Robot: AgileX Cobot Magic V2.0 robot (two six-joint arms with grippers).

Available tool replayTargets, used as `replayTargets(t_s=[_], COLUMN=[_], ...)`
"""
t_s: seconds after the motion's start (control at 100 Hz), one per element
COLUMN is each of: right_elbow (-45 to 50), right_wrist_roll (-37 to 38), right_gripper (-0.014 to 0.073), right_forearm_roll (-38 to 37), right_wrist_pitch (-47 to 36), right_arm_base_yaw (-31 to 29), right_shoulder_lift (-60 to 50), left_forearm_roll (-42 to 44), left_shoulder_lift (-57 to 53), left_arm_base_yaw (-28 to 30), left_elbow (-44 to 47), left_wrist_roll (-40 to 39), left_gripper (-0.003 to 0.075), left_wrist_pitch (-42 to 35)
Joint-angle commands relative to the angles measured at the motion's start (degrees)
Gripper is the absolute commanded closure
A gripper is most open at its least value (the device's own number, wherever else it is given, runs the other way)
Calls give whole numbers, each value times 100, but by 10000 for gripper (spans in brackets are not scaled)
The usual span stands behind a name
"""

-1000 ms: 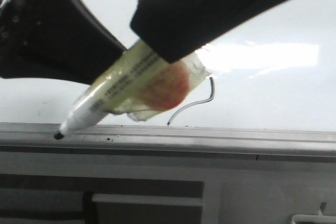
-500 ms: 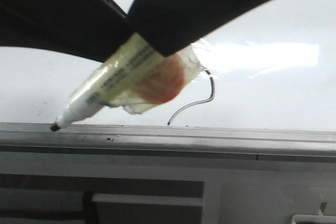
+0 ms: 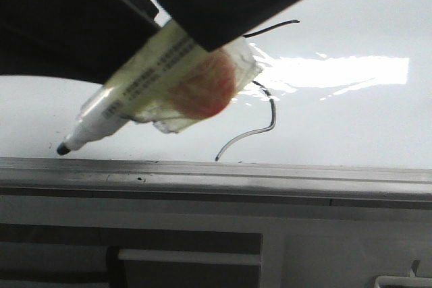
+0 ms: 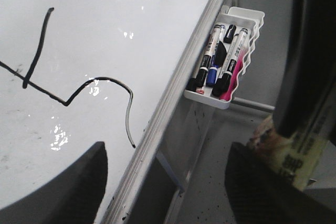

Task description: Write number 5 on whiteboard

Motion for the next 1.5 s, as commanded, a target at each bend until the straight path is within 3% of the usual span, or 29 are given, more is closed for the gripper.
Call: replayTargets(t_s=[0.0,0.29,0.76,1.35,1.49], right_elbow=[-178,-178,-189,-238,-238], right_wrist_roll=[-73,-63,-63,-63,-63], right_gripper=[646,646,646,646,646], right_forearm_roll=[-106,-363,-582,-310,-184], right_wrist_pitch=[-646,-474,-590,-564,-651], right_arm_base_yaw=[-4,-59,-994,146,346], right_shoulder_lift=[-174,-174,-183,-183,-183], left_forearm_roll=[71,127,119,119,-204], left_shoulder_lift=[-14,-147,-148,-38,233], left_arm_base_yaw=[-36,-36,-36,-36,-36], left_elbow=[-167,-167,-167,-167,-167], left_wrist_roll=[-7,-7,-7,-7,-7], left_gripper=[283,283,283,283,283], left_wrist_pitch=[78,-199,91,-204,-204])
